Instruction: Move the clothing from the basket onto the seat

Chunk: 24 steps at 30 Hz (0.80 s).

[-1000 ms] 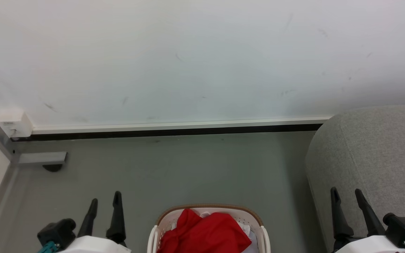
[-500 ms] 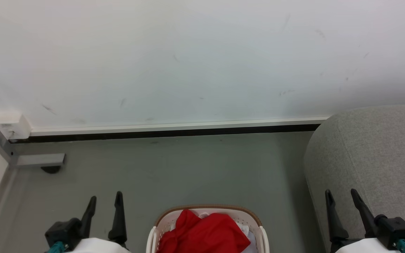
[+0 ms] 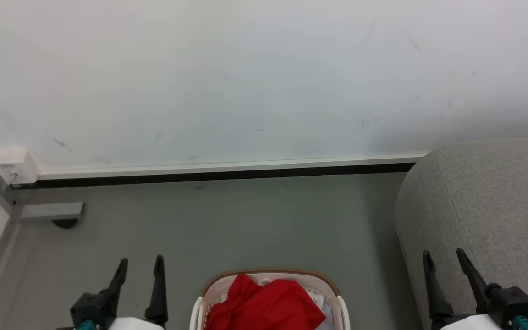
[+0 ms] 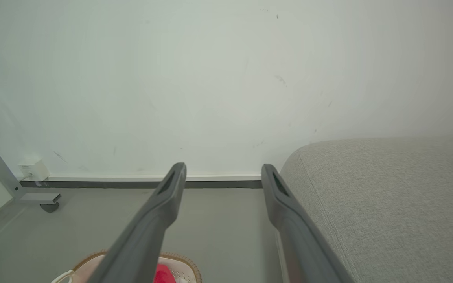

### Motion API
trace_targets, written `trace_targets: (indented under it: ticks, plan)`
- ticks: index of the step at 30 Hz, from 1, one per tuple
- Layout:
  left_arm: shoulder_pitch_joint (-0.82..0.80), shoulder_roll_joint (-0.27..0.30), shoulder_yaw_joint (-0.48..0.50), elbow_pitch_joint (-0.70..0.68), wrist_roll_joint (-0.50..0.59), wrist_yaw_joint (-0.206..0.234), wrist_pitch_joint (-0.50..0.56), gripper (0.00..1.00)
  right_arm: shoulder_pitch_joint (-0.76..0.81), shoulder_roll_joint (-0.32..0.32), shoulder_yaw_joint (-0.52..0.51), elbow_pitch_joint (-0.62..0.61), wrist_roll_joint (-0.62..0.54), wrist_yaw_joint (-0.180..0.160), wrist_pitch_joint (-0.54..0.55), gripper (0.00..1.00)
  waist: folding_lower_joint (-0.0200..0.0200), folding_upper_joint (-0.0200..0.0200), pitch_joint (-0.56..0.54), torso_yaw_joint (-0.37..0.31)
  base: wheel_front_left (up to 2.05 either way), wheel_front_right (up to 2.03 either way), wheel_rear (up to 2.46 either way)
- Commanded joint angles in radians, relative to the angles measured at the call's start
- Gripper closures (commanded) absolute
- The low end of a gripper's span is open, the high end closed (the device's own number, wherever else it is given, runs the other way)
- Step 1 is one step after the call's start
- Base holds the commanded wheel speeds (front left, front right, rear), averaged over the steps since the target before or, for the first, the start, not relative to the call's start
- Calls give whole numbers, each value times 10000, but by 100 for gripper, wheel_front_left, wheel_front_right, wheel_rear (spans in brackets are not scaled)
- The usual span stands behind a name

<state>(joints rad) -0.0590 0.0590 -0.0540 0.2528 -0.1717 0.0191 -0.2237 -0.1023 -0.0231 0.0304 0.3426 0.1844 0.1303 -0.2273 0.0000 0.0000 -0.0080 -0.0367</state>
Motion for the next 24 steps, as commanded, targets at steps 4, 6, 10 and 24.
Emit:
trace_targets:
  ticks: [4,6,10,24]
  plan:
    - [78,105,-44,-10,434,76,-200,0,-202,-60,60,95,75,7,-141,0,0,0,5,3,0,0,0]
    - [81,110,-72,0,562,87,-225,0,-208,-65,88,130,-36,7,-190,0,0,0,6,6,0,0,0]
    - [95,116,-127,3,847,122,-302,0,-190,-71,116,189,-294,7,-267,0,0,0,9,14,0,0,0]
    - [153,126,-105,-42,959,116,-418,0,-248,-78,144,377,-245,7,-378,0,0,0,46,-34,0,0,0]
